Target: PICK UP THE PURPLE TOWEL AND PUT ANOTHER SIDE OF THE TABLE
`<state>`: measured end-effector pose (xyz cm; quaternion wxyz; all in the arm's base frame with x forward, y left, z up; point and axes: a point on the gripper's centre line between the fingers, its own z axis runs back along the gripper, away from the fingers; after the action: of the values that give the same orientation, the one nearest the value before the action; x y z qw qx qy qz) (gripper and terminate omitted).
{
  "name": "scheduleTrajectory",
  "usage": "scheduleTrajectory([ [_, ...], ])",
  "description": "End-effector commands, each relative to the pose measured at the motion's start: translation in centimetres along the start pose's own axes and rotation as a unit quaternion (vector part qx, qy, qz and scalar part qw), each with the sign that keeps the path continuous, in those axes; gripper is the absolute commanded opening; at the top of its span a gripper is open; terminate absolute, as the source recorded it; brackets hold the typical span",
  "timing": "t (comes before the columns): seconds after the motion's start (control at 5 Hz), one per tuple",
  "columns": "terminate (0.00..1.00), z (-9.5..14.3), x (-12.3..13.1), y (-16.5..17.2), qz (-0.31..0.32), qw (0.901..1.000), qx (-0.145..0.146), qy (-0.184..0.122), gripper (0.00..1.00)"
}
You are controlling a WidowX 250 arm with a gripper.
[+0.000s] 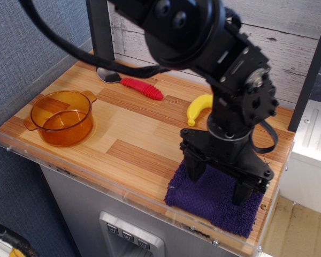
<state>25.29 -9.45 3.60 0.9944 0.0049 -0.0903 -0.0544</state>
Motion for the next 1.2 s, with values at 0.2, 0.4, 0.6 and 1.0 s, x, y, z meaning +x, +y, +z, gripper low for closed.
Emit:
scheduleTrajectory([
  [0.2, 0.0, -1.3, -0.4, 2.8, 0.014, 0.9998, 0.001, -0.016, 1.0],
  [0.4, 0.0, -1.7, -0.7, 3.6, 0.015, 0.9998, 0.008, -0.01, 1.0],
  [0.6, 0.0, -2.0, -1.3, 5.5, 0.01, 0.9997, 0.019, 0.008, 1.0],
  [1.0, 0.0, -2.5, -2.8, 9.7, -0.004, 0.9981, 0.034, 0.051, 1.0],
])
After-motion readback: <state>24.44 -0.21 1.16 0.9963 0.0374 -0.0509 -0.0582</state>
